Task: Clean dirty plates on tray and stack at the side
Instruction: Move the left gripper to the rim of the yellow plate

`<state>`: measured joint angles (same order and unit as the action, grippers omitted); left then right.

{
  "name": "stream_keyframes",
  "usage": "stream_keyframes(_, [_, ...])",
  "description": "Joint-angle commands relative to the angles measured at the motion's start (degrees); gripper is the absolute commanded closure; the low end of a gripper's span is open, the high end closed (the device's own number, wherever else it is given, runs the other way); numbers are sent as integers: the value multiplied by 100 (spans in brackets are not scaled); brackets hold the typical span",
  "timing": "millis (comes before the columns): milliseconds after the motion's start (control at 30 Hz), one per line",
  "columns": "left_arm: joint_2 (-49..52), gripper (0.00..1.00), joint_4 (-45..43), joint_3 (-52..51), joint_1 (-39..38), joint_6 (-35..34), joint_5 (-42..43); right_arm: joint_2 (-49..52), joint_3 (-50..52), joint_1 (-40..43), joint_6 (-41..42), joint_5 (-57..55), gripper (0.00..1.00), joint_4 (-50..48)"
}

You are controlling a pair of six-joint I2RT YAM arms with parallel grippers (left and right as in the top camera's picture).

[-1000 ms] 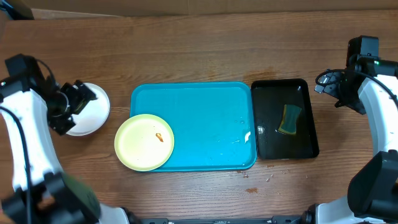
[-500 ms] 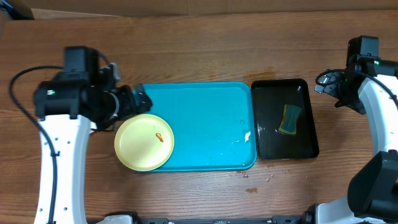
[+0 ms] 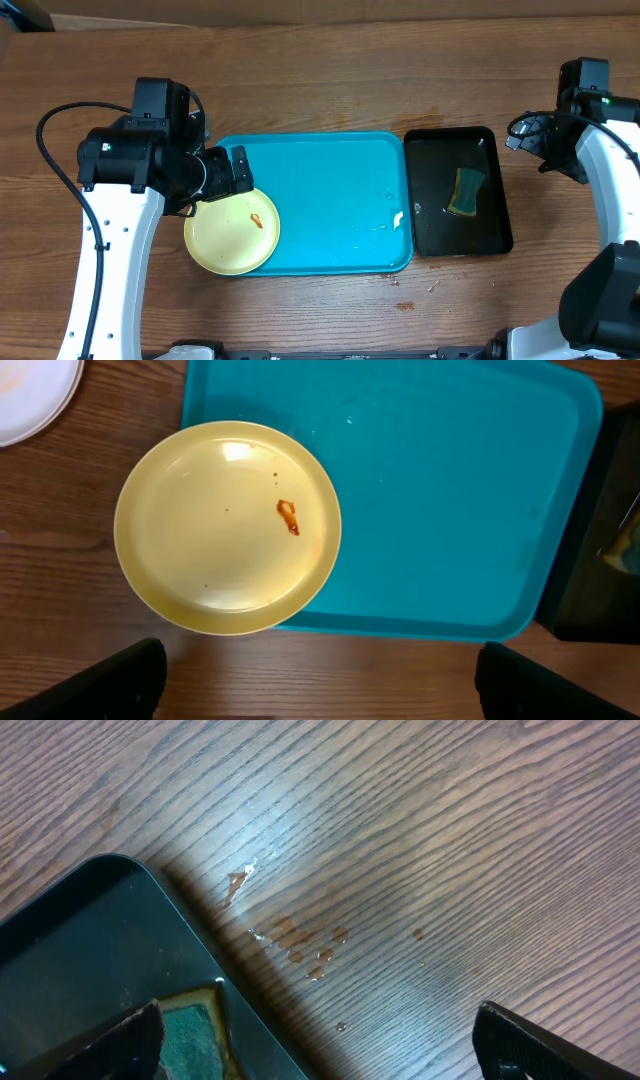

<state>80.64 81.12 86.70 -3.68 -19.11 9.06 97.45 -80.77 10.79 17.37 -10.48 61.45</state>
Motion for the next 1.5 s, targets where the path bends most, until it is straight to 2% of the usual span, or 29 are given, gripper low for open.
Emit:
stream_keyframes(0, [-9, 1, 11, -46, -15, -87, -225, -111, -83, -11, 44, -42, 0, -24])
stream_keyframes(600, [-2, 0, -129, -157, -15, -85, -223, -111, -83, -11, 44, -42, 0, -24])
stream_keyframes(1033, [-2, 0, -852, -1027, -15, -59, -216, -111, -83, -11, 42, -42, 0, -24])
stream_keyframes(1333, [-4, 1, -380, -1119, -168, -44, -214, -111, -83, -11, 42, -42, 0, -24])
stream_keyframes(1467, [-4, 2, -278, -1478, -328, -72, -225, -111, -83, -11, 42, -42, 0, -24])
